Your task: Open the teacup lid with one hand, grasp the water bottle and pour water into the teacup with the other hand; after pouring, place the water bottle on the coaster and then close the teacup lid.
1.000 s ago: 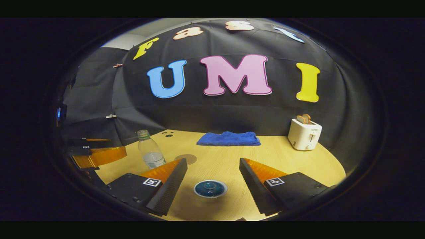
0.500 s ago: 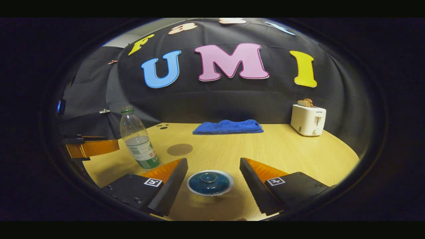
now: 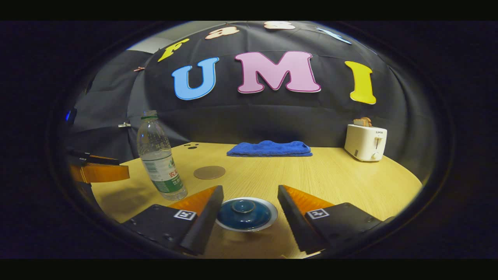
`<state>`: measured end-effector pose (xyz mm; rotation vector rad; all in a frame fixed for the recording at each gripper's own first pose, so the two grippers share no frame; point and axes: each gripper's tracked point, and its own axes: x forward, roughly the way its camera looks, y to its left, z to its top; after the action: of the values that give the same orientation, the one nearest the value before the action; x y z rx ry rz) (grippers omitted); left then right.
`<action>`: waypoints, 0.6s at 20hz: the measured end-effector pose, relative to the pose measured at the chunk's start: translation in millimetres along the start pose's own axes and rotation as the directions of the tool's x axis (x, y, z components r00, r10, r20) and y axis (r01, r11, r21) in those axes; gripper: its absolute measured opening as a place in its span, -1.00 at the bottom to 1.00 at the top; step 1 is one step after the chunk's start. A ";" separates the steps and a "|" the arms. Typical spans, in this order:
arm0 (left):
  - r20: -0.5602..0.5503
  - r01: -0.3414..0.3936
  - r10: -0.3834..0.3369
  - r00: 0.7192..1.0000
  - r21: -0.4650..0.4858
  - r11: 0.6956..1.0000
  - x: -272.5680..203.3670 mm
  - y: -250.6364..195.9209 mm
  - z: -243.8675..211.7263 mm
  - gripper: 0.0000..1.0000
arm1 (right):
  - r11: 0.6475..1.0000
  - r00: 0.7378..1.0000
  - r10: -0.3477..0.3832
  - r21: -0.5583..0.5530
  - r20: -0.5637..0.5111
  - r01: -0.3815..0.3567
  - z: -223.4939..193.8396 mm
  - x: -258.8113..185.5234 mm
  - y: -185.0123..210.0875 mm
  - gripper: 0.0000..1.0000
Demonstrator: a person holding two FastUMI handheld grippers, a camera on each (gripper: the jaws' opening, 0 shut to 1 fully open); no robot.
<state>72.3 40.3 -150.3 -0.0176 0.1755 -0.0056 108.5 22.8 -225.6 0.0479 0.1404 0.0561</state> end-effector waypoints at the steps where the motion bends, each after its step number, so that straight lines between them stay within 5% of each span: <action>1: 0.001 0.001 -0.001 1.000 0.000 1.000 -0.9 -0.4 -2.4 0.91 | 1.000 1.000 0.001 -0.003 0.004 -0.001 -0.8 -0.9 0.6 0.61; 8: -0.006 0.009 -0.009 1.000 -0.002 1.000 1.2 -4.2 -6.9 0.91 | 1.000 1.000 0.005 -0.013 0.006 -0.005 -2.1 -1.1 5.5 0.28; 9: -0.005 0.010 -0.010 1.000 -0.005 1.000 0.6 -3.9 -6.9 0.92 | 1.000 1.000 0.007 -0.011 -0.008 -0.007 -6.5 -0.6 6.0 0.04; 12: -0.004 0.010 -0.010 1.000 -0.002 1.000 -0.1 -4.2 -5.6 0.92 | 1.000 0.999 0.020 0.004 -0.028 -0.020 -8.3 2.7 9.6 -0.14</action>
<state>71.2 36.0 -155.8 -0.0202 0.1793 -0.0151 109.5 33.0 -233.6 0.0526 0.1682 0.0764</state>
